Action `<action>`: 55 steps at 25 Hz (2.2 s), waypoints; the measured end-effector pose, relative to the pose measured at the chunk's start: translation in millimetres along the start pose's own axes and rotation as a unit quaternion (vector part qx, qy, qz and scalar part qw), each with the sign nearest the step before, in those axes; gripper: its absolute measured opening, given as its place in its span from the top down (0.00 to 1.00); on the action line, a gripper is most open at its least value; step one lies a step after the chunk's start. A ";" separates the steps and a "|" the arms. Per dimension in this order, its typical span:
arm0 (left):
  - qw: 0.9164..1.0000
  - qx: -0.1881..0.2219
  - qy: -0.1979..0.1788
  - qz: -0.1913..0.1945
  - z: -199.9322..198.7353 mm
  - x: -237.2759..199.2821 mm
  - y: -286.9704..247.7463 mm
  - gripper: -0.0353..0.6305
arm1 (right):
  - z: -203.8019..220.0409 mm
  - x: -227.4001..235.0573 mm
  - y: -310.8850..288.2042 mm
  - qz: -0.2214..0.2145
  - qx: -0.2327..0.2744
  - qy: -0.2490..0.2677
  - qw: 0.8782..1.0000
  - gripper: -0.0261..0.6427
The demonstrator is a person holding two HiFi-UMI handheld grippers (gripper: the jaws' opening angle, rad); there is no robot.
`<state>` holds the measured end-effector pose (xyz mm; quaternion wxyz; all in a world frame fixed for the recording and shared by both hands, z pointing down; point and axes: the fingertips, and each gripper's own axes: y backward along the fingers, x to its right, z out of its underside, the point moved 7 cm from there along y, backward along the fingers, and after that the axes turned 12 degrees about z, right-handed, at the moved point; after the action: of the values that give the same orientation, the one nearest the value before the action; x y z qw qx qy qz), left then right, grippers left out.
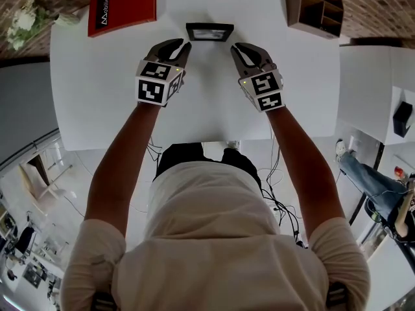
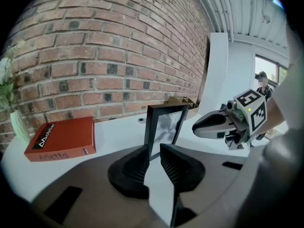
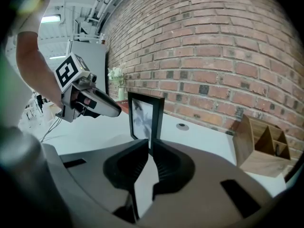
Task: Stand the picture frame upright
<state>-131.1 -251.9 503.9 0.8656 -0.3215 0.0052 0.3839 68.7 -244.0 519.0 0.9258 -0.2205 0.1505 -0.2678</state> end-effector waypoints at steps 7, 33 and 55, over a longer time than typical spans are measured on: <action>1.000 0.007 0.020 -0.015 14.7 32.2 24.7 0.83 | 10.1 -5.9 36.1 -0.018 -0.003 -0.018 1.000 0.91; 0.996 0.045 0.078 -0.027 65.7 270.1 121.7 0.84 | 59.8 -36.2 249.6 -0.144 0.039 -0.062 0.987 0.87; 0.994 0.054 0.047 0.078 96.0 295.4 231.2 0.86 | 28.9 -118.5 347.6 -0.061 0.041 -0.073 0.995 0.87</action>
<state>-100.1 112.5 376.8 0.8480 -0.2904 0.0915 0.4339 133.3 96.0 392.8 0.9247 -0.2099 0.0574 -0.3125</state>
